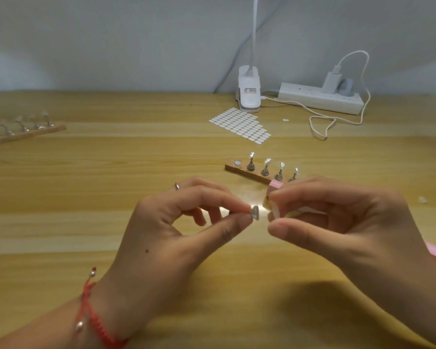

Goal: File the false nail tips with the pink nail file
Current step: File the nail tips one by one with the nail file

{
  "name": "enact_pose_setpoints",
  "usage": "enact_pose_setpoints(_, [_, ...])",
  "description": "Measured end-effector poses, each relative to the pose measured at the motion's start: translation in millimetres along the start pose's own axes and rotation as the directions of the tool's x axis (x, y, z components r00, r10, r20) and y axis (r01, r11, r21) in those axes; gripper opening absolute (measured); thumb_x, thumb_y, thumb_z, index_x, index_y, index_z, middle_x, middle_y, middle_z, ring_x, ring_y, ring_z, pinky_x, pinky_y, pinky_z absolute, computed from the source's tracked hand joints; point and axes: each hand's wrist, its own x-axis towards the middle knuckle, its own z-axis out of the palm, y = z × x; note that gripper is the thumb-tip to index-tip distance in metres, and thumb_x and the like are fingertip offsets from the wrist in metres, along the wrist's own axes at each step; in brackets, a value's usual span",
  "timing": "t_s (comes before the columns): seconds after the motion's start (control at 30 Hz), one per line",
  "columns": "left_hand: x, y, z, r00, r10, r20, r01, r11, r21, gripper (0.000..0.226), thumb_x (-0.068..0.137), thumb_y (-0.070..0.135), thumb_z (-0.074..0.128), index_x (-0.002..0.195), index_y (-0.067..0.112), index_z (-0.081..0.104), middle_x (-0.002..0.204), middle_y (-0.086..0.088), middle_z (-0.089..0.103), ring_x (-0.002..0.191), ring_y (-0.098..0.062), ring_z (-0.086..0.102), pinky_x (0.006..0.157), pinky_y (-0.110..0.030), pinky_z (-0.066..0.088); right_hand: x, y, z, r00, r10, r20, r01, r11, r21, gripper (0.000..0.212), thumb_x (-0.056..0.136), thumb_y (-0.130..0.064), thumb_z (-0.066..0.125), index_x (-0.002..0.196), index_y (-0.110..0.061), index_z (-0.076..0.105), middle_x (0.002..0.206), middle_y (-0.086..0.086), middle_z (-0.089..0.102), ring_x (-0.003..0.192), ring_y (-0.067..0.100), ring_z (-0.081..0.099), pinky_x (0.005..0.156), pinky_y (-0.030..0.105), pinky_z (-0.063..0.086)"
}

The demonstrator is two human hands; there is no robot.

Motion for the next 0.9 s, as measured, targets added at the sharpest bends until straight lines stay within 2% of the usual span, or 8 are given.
enact_pose_setpoints(0.13, [-2.1,1.7,2.4,0.999,0.007,0.032,-0.007,1.000,0.001,0.011,0.072,0.035,0.074,0.081,0.030,0.075,0.082,0.011,0.067,0.070,-0.011,0.060,0.066,-0.023,0.045,-1.7,1.9,3.3,0.999,0.007,0.053,-0.006,1.000,-0.019,0.028,0.061,-0.026,0.081,0.086,-0.014,0.079,0.083,0.007,0.073,0.074,0.019,0.072,0.070,0.023,0.058])
enact_pose_setpoints(0.4, [-2.1,2.1,2.2,0.999,0.015,0.040,-0.016,0.999,0.038,0.012,0.071,0.035,0.074,0.082,0.030,0.074,0.083,0.010,0.067,0.070,-0.011,0.060,0.066,-0.019,0.043,-2.5,4.6,3.8,0.998,-0.028,0.053,0.032,0.996,-0.078,0.028,0.066,-0.030,0.082,0.090,-0.016,0.078,0.086,0.002,0.074,0.079,0.020,0.071,0.069,0.024,0.058])
enact_pose_setpoints(0.6, [-3.6,0.6,2.9,0.998,0.057,0.026,-0.059,0.993,0.105,0.006,0.071,0.035,0.073,0.077,0.033,0.073,0.081,0.010,0.065,0.069,-0.008,0.058,0.066,-0.013,0.041,-4.6,5.6,6.1,0.996,-0.089,0.019,0.090,0.985,-0.147,0.026,0.064,-0.023,0.083,0.089,-0.017,0.080,0.086,-0.001,0.073,0.071,0.019,0.071,0.068,0.023,0.059])
enact_pose_setpoints(0.7, [-3.8,-0.8,4.2,0.998,0.068,0.000,-0.067,0.993,0.096,0.011,0.070,0.037,0.072,0.079,0.032,0.073,0.080,0.011,0.065,0.067,-0.008,0.058,0.064,-0.011,0.040,-5.8,6.9,7.5,0.995,-0.100,0.011,0.100,0.981,-0.164,0.026,0.063,-0.019,0.085,0.089,-0.018,0.081,0.086,-0.005,0.072,0.068,0.014,0.070,0.067,0.020,0.058])
enact_pose_setpoints(0.77, [-3.8,-0.8,4.8,0.996,0.084,-0.012,-0.082,0.991,0.106,0.011,0.069,0.040,0.071,0.079,0.035,0.072,0.080,0.011,0.065,0.065,-0.007,0.057,0.064,-0.011,0.039,-5.7,6.5,6.7,0.994,-0.110,0.017,0.111,0.980,-0.166,0.026,0.066,-0.020,0.084,0.092,-0.019,0.079,0.086,-0.008,0.071,0.069,0.012,0.070,0.067,0.020,0.058])
enact_pose_setpoints(0.9, [-3.6,-0.3,4.8,0.992,0.124,-0.017,-0.121,0.983,0.135,0.010,0.071,0.046,0.069,0.079,0.040,0.068,0.080,0.013,0.064,0.066,-0.007,0.057,0.064,-0.010,0.040,-7.0,3.4,5.0,0.979,-0.196,0.060,0.203,0.961,-0.190,0.024,0.080,-0.026,0.078,0.101,-0.014,0.077,0.091,-0.002,0.068,0.075,0.013,0.068,0.069,0.018,0.055])
